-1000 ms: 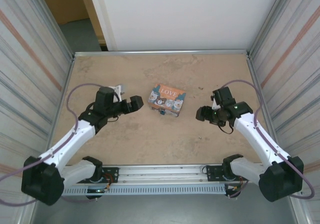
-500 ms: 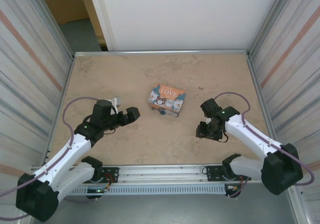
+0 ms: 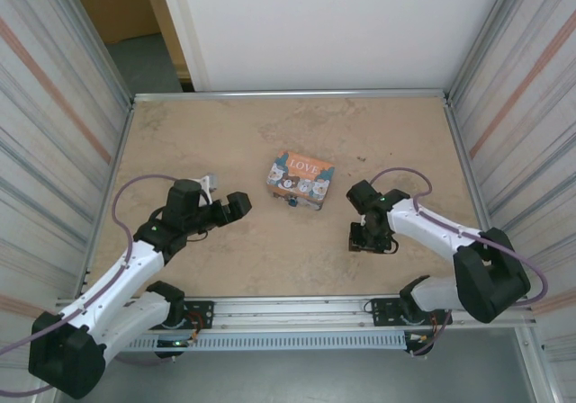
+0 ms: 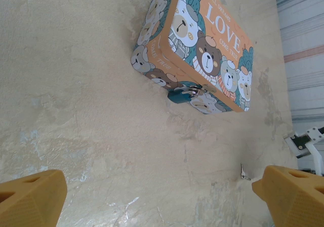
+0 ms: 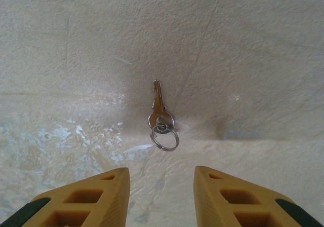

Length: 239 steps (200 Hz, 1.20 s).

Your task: Unlock the padlock with the key

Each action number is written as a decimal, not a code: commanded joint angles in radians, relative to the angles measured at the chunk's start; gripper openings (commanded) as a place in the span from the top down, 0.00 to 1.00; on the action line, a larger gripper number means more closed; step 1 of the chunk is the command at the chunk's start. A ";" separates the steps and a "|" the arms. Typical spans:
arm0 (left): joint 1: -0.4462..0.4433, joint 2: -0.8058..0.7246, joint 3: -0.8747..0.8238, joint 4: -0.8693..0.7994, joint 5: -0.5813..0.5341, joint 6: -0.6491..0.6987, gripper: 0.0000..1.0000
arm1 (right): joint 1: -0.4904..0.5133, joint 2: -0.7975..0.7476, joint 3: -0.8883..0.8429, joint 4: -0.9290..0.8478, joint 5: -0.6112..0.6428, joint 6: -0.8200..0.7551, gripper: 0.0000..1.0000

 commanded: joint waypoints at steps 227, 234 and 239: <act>-0.006 -0.015 0.000 -0.058 -0.055 0.008 0.01 | 0.022 0.141 0.024 0.084 0.043 0.007 0.98; -0.006 -0.016 0.001 -0.057 -0.055 0.007 0.01 | 0.021 0.140 0.024 0.084 0.042 0.006 1.00; -0.006 -0.015 0.000 -0.055 -0.054 0.007 0.01 | 0.021 0.138 0.024 0.084 0.043 0.006 1.00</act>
